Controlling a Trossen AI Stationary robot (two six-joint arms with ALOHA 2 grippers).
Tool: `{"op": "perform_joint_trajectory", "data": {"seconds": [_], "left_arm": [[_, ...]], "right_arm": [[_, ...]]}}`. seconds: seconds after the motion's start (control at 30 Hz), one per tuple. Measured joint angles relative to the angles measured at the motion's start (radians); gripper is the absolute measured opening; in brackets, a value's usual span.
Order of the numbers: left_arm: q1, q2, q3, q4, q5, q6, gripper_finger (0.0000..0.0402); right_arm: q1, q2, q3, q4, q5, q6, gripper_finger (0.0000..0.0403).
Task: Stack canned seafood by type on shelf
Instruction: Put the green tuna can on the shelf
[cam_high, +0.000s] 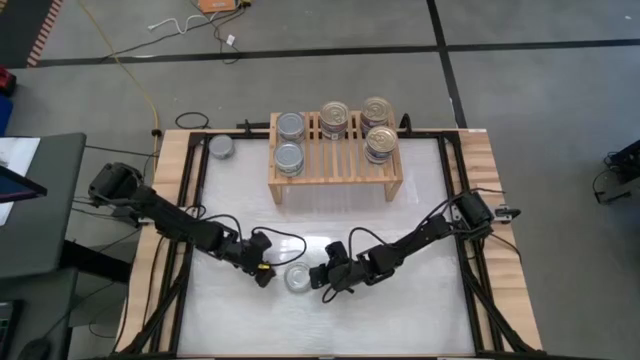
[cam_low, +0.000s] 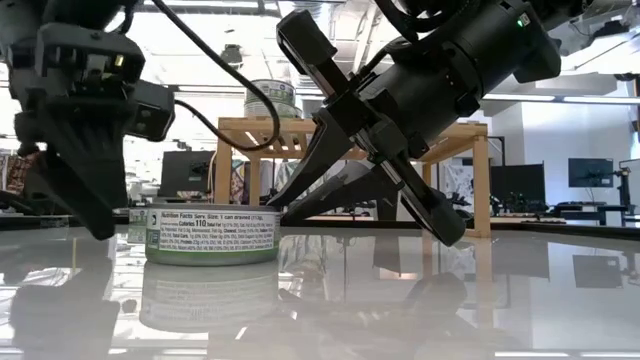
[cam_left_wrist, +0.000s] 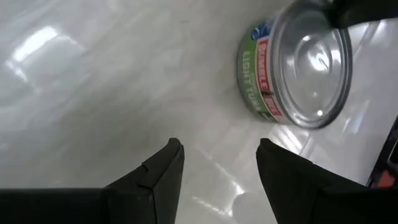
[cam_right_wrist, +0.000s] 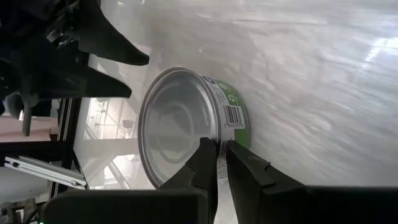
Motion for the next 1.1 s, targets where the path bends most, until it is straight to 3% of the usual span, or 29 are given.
{"op": "perform_joint_trajectory", "data": {"seconds": [0.2, 0.37, 0.53, 0.7, 1.1], "left_arm": [[-0.039, 0.000, 0.000, 0.008, -0.061, -0.203, 0.0194], [-0.081, 0.000, -0.016, 0.045, -0.117, -0.269, 0.0194], [-0.102, 0.000, -0.116, 0.275, -0.151, -0.346, 0.0194], [-0.128, 0.000, -0.203, 0.464, -0.188, -0.404, 0.0194], [-0.160, 0.004, -0.211, 0.516, -0.264, -0.447, 0.0194]], "right_arm": [[-0.001, 0.000, 0.000, -0.001, 0.001, 0.000, 0.0057], [-0.001, -0.002, 0.000, -0.002, 0.004, -0.002, 0.0037], [-0.001, -0.002, 0.000, -0.002, 0.004, -0.008, 0.0022], [-0.002, -0.002, 0.000, -0.002, 0.002, -0.008, 0.0027], [-0.006, -0.002, 0.000, -0.002, -0.008, -0.008, 0.0021]]}}
